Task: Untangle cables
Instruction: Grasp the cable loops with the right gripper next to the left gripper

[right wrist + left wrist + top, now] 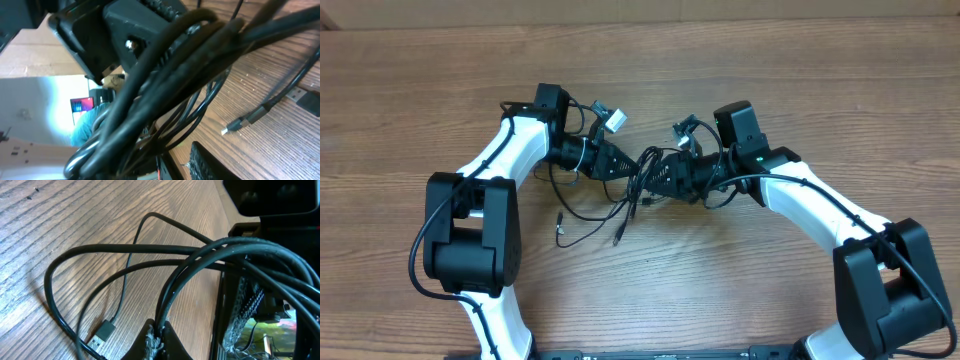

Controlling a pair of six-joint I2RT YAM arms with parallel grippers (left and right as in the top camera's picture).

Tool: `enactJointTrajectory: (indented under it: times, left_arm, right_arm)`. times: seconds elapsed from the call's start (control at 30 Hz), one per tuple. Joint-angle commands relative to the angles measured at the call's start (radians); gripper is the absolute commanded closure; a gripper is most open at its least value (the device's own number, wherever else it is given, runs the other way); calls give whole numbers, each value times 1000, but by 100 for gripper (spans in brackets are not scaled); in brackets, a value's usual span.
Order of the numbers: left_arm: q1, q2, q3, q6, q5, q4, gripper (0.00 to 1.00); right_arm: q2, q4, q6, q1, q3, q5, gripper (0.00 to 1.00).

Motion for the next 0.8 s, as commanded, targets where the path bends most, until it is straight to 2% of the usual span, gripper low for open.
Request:
enactJointTrajectory:
  times: [0.0,0.2,0.23,0.57,0.77]
  left_arm:
    - [-8,12,8,-7,6,2,96]
    - [-8,12,8,-7,6,5,96]
    - [-8,12,8,-7,6,5,96]
    - [-8,12,8,-7,5,5,96]
    - [-8,12,8,-7,5,5,96]
  right_arm:
    - [-11,42,56,21,13,47,59]
    - [-11,134,164,24,13,48,59]
    - [-11,156,185,24,13,48,63]
    - [-11,170,229,23,13,73,63]
    - [-11,256,259,23,13,-1,62]
